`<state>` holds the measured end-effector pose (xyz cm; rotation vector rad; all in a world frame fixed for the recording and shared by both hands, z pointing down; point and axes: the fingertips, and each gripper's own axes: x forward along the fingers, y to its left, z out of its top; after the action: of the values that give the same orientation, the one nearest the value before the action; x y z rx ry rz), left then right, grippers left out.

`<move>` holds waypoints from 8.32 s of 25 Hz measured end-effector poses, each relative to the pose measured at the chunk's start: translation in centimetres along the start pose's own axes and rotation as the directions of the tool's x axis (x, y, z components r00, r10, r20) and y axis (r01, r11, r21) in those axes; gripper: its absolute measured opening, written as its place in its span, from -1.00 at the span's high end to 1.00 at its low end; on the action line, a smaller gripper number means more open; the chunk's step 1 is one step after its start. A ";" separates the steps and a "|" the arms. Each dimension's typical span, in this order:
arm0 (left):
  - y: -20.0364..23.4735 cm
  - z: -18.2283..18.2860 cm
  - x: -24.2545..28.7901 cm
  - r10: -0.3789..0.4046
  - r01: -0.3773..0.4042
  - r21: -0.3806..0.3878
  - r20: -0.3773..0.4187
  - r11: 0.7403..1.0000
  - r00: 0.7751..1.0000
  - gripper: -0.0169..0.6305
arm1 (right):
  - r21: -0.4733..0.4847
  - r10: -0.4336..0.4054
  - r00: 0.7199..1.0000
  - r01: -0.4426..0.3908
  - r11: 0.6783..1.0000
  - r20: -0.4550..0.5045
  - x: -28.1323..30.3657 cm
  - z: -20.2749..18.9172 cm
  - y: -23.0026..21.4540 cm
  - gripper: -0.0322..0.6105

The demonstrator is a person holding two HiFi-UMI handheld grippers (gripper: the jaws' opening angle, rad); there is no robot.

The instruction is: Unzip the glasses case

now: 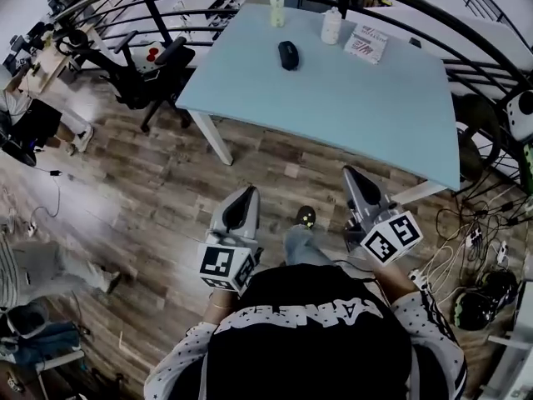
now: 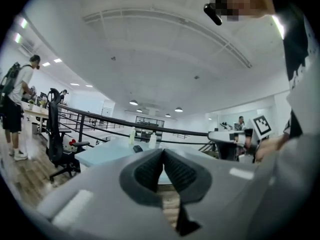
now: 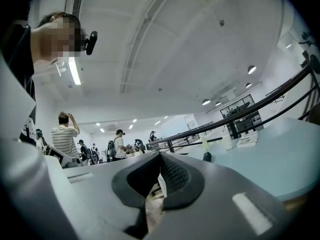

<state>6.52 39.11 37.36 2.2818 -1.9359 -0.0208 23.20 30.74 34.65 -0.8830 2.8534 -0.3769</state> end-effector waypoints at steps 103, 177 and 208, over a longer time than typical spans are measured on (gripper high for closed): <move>34.5 3.0 55.4 -0.357 0.365 0.011 -0.185 0.931 0.916 0.95 | 0.020 -0.494 0.834 0.514 0.858 -0.243 50.8 -7.9 -34.6 0.50; 38.7 0.6 55.0 -0.379 0.339 -0.192 -0.240 0.921 0.894 0.95 | -0.135 -0.526 0.743 0.522 0.842 -0.414 55.3 -13.6 -36.4 -0.14; 34.0 6.8 52.7 -0.582 0.513 -0.350 -0.126 0.784 0.803 0.95 | -0.094 -0.300 0.944 0.289 0.953 -0.140 56.3 -1.8 -25.6 -0.13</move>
<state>-18.67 -18.70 39.32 2.4169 -1.0125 -0.1057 -9.56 -21.44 40.56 -1.3591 2.8883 -0.3905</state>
